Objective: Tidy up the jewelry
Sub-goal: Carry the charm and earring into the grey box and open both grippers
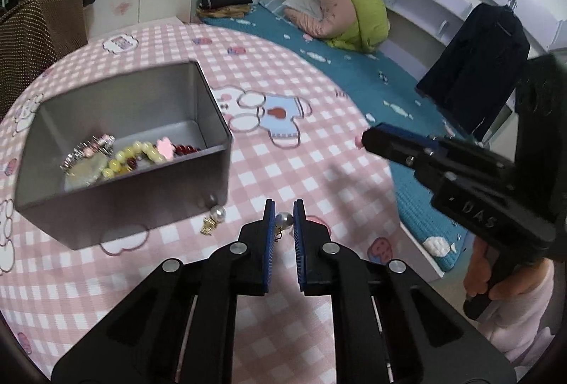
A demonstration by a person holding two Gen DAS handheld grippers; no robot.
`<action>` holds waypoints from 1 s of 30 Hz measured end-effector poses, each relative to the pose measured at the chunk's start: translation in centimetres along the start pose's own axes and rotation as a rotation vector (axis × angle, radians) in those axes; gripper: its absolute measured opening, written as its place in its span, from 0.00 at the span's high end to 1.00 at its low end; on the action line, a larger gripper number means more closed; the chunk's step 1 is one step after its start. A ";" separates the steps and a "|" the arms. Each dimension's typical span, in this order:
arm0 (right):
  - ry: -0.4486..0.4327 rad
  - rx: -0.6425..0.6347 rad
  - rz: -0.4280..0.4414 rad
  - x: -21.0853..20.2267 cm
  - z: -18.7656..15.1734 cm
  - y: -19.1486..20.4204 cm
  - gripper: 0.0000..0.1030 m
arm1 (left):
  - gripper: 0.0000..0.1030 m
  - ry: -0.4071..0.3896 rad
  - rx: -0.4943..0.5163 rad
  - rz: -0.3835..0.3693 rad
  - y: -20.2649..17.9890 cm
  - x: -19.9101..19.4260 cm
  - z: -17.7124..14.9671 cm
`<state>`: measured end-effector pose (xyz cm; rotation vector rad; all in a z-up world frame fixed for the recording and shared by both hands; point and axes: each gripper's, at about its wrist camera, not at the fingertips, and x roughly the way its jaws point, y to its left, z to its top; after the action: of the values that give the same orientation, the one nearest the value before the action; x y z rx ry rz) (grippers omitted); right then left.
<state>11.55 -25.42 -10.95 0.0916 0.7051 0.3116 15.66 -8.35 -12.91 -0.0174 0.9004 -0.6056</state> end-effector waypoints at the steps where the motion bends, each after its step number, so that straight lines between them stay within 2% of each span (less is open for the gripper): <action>1: -0.004 -0.003 0.002 -0.1 0.2 0.2 0.86 | 0.90 -0.008 -0.003 -0.005 0.2 -0.4 0.0; 11: -0.093 -0.061 0.035 -1.5 3.5 3.1 0.86 | 0.90 -0.146 -0.066 -0.018 2.3 -5.8 2.2; 19: -0.151 -0.124 0.117 -1.4 6.7 6.6 0.86 | 0.90 -0.242 -0.134 0.037 5.5 -9.7 4.1; 27: -0.110 -0.153 0.193 1.6 8.1 9.3 0.85 | 0.90 -0.261 -0.178 0.123 8.9 -10.6 4.6; 30: -0.070 -0.150 0.207 3.2 8.0 9.8 0.85 | 0.90 -0.237 -0.190 0.125 10.0 -9.8 4.6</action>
<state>16.58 -14.98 -5.00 0.0321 0.6016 0.5562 19.35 3.77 -5.48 -0.1989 0.7199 -0.3908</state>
